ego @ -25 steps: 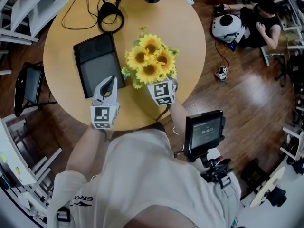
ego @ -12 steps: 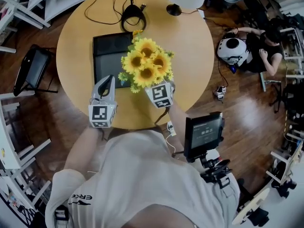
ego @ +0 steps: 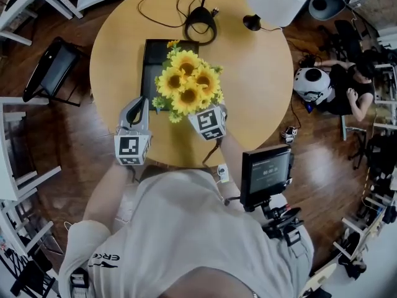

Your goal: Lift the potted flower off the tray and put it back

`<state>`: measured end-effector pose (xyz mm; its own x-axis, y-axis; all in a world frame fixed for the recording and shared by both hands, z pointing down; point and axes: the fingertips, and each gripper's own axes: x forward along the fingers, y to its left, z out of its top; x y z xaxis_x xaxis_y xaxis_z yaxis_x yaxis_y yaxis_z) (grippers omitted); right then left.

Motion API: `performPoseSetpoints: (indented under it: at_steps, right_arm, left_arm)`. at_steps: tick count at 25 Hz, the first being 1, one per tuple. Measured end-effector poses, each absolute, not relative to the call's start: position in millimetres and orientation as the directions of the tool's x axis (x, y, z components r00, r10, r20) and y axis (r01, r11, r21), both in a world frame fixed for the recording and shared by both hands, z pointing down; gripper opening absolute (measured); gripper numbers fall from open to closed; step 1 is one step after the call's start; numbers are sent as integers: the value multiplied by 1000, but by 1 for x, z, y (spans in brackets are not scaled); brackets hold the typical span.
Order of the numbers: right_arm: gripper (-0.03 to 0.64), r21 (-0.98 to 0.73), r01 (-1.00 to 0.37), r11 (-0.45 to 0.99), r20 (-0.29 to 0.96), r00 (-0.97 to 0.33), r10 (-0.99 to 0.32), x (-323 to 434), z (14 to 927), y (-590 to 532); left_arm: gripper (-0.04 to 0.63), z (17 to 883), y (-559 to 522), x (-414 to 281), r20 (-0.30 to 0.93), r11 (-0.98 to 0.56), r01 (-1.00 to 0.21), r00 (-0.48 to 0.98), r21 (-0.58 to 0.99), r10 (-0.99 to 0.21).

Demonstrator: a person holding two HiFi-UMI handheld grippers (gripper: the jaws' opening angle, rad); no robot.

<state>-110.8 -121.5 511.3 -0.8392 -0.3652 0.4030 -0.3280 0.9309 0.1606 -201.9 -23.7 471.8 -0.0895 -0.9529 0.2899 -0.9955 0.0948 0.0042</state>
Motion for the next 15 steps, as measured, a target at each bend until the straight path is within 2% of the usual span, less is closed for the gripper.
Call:
performPoseSetpoints:
  at_steps: [15]
  right_arm:
    - [534, 87, -77, 993, 533, -839, -112, -157, 569, -87]
  left_arm:
    - [2, 500, 9, -242, 345, 187, -982, -167, 25, -924]
